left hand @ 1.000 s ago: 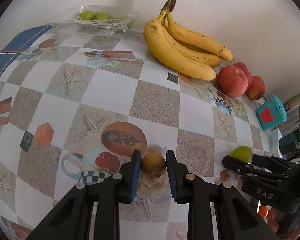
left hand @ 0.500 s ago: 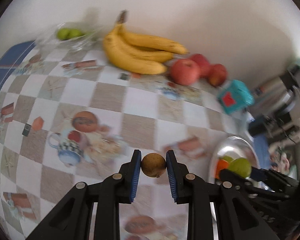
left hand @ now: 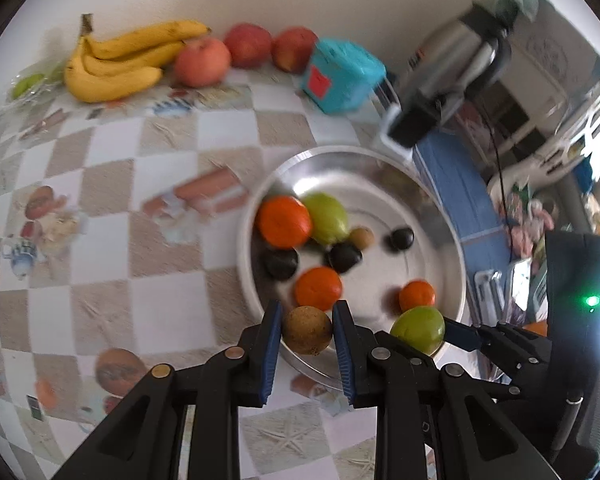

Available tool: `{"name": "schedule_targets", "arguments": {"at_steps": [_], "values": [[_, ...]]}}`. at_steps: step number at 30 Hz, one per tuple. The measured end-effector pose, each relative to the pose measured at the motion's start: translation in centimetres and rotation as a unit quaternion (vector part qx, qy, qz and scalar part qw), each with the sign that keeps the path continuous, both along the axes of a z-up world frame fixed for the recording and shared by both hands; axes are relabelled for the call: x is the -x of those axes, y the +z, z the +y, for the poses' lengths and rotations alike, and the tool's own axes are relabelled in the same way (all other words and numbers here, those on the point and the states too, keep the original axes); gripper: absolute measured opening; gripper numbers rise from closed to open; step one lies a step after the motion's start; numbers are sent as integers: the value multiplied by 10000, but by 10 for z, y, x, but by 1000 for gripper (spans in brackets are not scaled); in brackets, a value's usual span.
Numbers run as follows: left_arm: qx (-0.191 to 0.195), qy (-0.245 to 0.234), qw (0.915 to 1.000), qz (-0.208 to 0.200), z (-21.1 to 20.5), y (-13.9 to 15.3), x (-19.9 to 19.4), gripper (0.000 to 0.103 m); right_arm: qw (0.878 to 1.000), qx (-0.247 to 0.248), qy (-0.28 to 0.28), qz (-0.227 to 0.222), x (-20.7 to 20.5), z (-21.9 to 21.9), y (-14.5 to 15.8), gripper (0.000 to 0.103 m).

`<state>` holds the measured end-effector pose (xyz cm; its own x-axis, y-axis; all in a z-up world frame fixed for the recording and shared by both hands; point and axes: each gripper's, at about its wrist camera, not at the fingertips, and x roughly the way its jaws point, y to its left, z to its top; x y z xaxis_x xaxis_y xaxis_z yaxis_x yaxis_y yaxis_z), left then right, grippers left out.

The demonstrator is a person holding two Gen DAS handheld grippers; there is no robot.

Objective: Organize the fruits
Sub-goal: 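Carry the kiwi and mango over the plate and open both grippers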

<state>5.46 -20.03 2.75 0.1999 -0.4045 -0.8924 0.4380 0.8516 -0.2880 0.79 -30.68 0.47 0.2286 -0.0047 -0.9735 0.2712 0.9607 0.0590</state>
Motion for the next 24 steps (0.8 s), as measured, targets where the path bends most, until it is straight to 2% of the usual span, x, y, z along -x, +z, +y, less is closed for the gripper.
{"name": "schedule_targets", "arguments": {"at_steps": [3,8,11,12,16,20,24], "values": [[-24,-37,9998,177,-8,-13,4,28,9998,9,-161,102,8,-9,-11,54],[-109,1,9996,242,-8,-24,7,32,9995,239,-149,124,15,-10,-16,54],[-20,77,9995,295,-4,-23,8,58,9997,199,-86,134,16,-6,-19,54],[7,106,9995,297,-2,-22,8,62,9998,150,-70,131,16,-6,-20,54],[117,244,9992,298,12,-16,8,64,9999,106,-117,1,18,-2,-17,54],[58,626,9979,123,37,-10,7,78,9995,258,-162,-110,22,4,-7,54],[-324,1121,9931,-103,69,-11,10,92,9981,505,-315,-151,31,8,5,54]]}}
